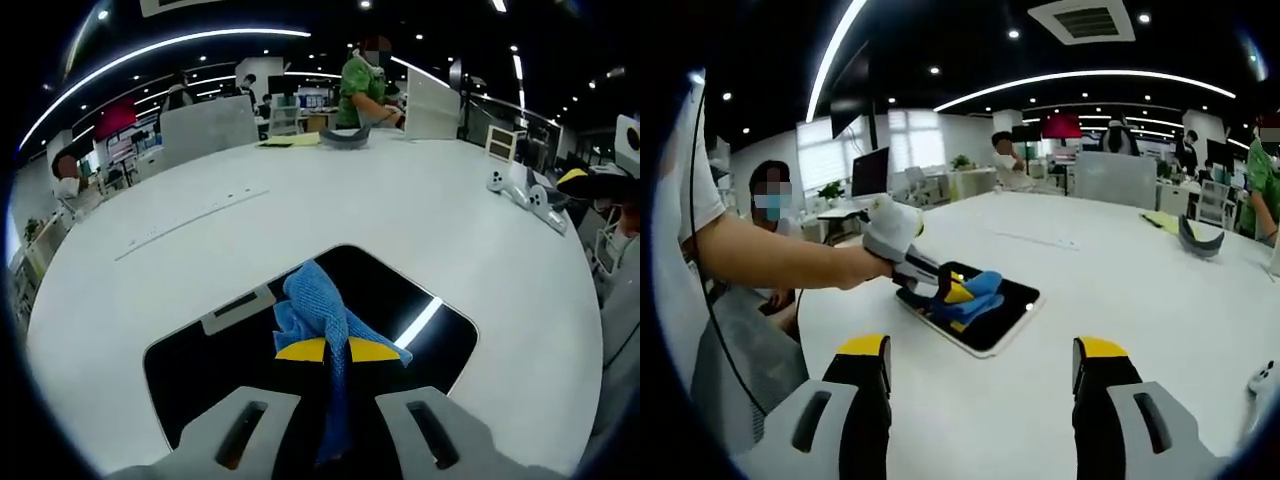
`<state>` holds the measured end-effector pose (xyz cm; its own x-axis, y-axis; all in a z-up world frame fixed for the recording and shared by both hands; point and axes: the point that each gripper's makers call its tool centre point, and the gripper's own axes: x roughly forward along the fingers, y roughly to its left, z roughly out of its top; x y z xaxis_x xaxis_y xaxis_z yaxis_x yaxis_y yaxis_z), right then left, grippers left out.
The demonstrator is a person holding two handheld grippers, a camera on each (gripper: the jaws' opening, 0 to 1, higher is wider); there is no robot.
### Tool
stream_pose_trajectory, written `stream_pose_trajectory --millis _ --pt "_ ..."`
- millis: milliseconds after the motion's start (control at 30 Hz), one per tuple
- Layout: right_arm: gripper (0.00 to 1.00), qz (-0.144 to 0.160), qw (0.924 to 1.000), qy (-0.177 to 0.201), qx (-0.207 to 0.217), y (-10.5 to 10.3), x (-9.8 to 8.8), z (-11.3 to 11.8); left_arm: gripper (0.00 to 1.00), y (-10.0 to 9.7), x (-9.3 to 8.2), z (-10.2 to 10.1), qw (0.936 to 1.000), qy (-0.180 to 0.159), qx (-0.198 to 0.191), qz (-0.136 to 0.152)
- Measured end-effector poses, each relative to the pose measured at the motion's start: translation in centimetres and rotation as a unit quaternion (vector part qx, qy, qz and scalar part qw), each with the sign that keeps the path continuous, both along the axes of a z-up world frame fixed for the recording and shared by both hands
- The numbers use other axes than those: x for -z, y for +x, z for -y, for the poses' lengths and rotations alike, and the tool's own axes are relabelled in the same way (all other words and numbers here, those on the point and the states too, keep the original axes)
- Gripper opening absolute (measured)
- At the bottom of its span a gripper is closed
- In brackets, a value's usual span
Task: Wipe the mirror surface with the cleaning cloth until all visible marks leave the cleaned area.
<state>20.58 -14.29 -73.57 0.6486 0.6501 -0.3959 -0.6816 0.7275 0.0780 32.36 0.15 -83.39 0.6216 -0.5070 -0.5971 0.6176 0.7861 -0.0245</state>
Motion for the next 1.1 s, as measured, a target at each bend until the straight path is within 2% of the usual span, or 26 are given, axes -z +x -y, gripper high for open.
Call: stream_pose_trajectory --millis 533,1100 --pt "0.72 -0.006 1.0000 -0.006 0.003 -0.15 0.17 0.25 0.03 0.03 0.04 0.20 1.0000 -0.004 0.002 -0.003" --pt "0.71 -0.008 0.9999 0.003 0.010 0.00 -0.07 0.39 0.03 0.09 0.10 0.18 1.0000 -0.008 0.000 -0.005"
